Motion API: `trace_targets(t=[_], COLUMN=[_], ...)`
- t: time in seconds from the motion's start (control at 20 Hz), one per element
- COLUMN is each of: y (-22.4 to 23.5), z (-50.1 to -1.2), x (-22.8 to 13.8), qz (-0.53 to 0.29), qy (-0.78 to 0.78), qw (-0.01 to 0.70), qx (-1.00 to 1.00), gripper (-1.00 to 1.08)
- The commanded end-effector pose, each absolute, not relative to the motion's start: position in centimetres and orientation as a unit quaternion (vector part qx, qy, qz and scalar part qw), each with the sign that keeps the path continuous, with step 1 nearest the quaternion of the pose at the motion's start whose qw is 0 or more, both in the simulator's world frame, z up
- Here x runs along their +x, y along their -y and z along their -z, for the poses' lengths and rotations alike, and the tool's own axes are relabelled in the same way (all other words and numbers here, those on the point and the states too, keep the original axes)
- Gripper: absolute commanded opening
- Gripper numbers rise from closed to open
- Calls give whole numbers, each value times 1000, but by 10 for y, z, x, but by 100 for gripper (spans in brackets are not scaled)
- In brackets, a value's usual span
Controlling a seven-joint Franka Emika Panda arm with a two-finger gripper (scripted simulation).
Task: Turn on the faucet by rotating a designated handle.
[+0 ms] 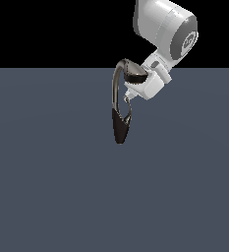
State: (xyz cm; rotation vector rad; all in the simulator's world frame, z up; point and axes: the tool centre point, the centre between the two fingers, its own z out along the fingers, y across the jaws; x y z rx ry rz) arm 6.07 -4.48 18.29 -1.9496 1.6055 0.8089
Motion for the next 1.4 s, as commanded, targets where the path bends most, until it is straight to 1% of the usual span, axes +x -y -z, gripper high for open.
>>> trace_targets(t=[0.0,0.4,0.5,1.15,1.2,1.25,1.35], y=[44,44,48,68,68,60,70], z=[-184,-190,-187,-174,-174,-184,-173], x=[54,32,39,-9,-9,3,-2], qz=[-296,-296,-290,-295,-295,-287,-289], qy=[-587,-587,-591,-588,-588,-582,-583], qw=[242,243,244,243,243,248,247], qx=[-713,-713,-712,-713,-713,-719,-718], gripper=[-100,-100,-100,-100,-100,-100,-100])
